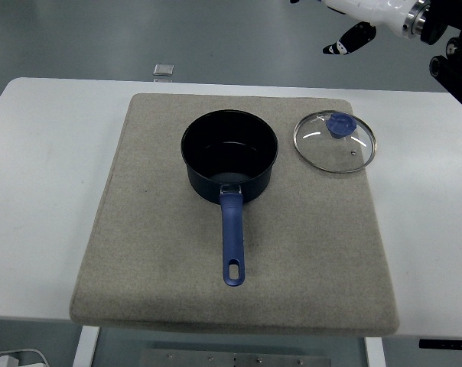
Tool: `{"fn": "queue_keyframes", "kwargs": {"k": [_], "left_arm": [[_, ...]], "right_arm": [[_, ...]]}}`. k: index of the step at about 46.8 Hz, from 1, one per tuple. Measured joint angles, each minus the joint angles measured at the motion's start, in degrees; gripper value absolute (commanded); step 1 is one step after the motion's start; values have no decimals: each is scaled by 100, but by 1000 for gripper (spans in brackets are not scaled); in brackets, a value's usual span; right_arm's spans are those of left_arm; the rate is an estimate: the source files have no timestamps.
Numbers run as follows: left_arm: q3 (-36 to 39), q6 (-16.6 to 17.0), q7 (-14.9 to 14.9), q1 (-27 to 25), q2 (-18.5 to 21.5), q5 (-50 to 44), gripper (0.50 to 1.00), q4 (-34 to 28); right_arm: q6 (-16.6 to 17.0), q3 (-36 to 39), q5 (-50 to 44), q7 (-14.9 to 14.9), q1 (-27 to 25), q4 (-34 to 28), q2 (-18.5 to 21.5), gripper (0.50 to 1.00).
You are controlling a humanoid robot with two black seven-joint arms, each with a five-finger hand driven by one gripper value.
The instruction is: Lift the pot lid and place it to the right of the pot.
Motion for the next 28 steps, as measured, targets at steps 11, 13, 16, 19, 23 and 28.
{"fn": "queue_keyframes", "kwargs": {"k": [11, 13, 16, 19, 23, 28], "left_arm": [[-1, 0, 0, -1, 0, 0, 1000, 0], [-1, 0, 0, -1, 0, 0, 1000, 0], [-1, 0, 0, 0, 0, 0, 1000, 0], [0, 0, 0, -1, 0, 0, 1000, 0], [0, 0, 0, -1, 0, 0, 1000, 0], [0, 0, 0, 0, 0, 0, 1000, 0]], "right_arm": [[1113, 167, 1497, -1, -31, -12, 35, 907], [1394, 166, 1843, -1, -39, -21, 36, 907], [1733, 155, 2301, 1, -66, -41, 35, 907], [1911, 148, 2604, 1, -166, -66, 28, 907], [1992, 148, 2801, 1, -347, -70, 26, 905], [2120, 149, 2863, 1, -540, -71, 32, 905]]}}
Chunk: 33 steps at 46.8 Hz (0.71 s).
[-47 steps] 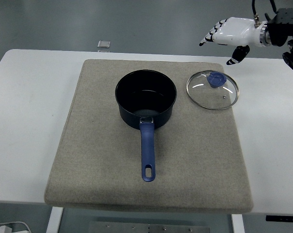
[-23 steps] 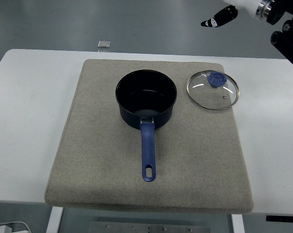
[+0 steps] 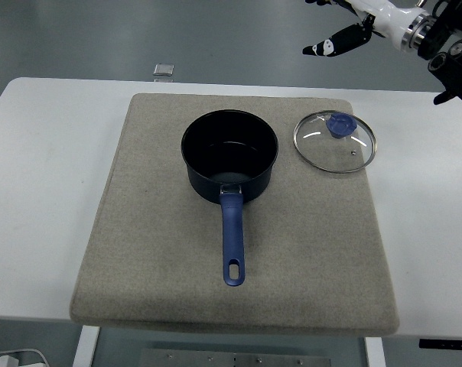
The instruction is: Lift the pot lid and place it to the right of the pot.
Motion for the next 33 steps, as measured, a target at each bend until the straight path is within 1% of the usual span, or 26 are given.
{"fn": "queue_keyframes", "kwargs": {"k": [4, 6, 11, 14, 17, 23, 33], "left_arm": [[0, 0, 0, -1, 0, 0, 1000, 0], [0, 0, 0, -1, 0, 0, 1000, 0], [-2, 0, 0, -1, 0, 0, 1000, 0], [-1, 0, 0, 0, 0, 0, 1000, 0], [-1, 0, 0, -1, 0, 0, 1000, 0], [0, 0, 0, -1, 0, 0, 1000, 0], [0, 0, 0, 0, 0, 0, 1000, 0]], "right_arm": [[180, 8, 223, -26, -71, -17, 0, 905], [285, 9, 480, -178, -81, -22, 0, 905], [457, 11, 1322, -694, -108, -34, 2, 905], [502, 11, 1767, -889, -155, -35, 3, 905], [509, 16, 2161, -944, -200, -35, 7, 905], [511, 16, 2894, -962, -278, -36, 12, 907], [430, 60, 4420, -1156, -282, -68, 55, 907]]}}
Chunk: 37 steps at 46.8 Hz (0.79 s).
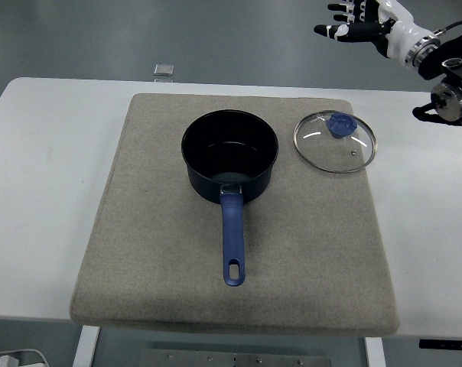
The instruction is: Lift the pot lid and place it to the right of the pot.
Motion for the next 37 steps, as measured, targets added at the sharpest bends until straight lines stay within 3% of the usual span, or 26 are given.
{"fn": "queue_keyframes", "kwargs": {"k": [20, 26, 31, 37], "left_arm": [[0, 0, 0, 0, 0, 0, 1000, 0], [0, 0, 0, 1, 0, 0, 1000, 0], [-2, 0, 0, 0, 0, 0, 1000, 0], [-1, 0, 0, -1, 0, 0, 1000, 0]], "right_arm": [[3, 646, 456, -34, -397, -2, 87, 907], [-44, 787, 534, -200, -441, 4, 115, 907], [-318, 964, 896, -470, -494, -1, 120, 907], [-388, 1011, 1044, -503, -585, -2, 142, 907]]}}
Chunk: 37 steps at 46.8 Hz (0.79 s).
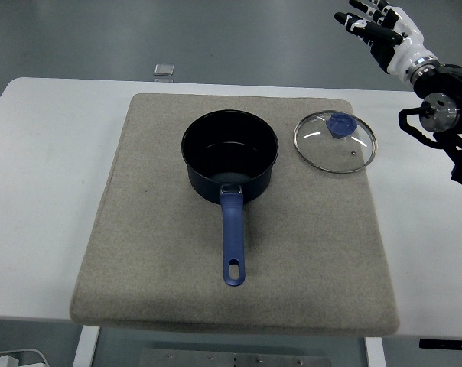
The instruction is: Lift the pot lid and place it to the right of the pot.
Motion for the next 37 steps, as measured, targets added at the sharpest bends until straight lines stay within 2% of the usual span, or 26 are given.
{"fn": "queue_keyframes", "kwargs": {"k": [9, 20, 37], "left_arm": [[0, 0, 0, 1, 0, 0, 1000, 0], [1, 0, 0, 1, 0, 0, 1000, 0], [1, 0, 0, 1, 0, 0, 1000, 0]], "right_arm": [[65, 357, -26, 50, -126, 0, 40, 909], [127, 445, -107, 579, -162, 0, 19, 909], [60, 631, -41, 602, -189, 0, 35, 909]]}}
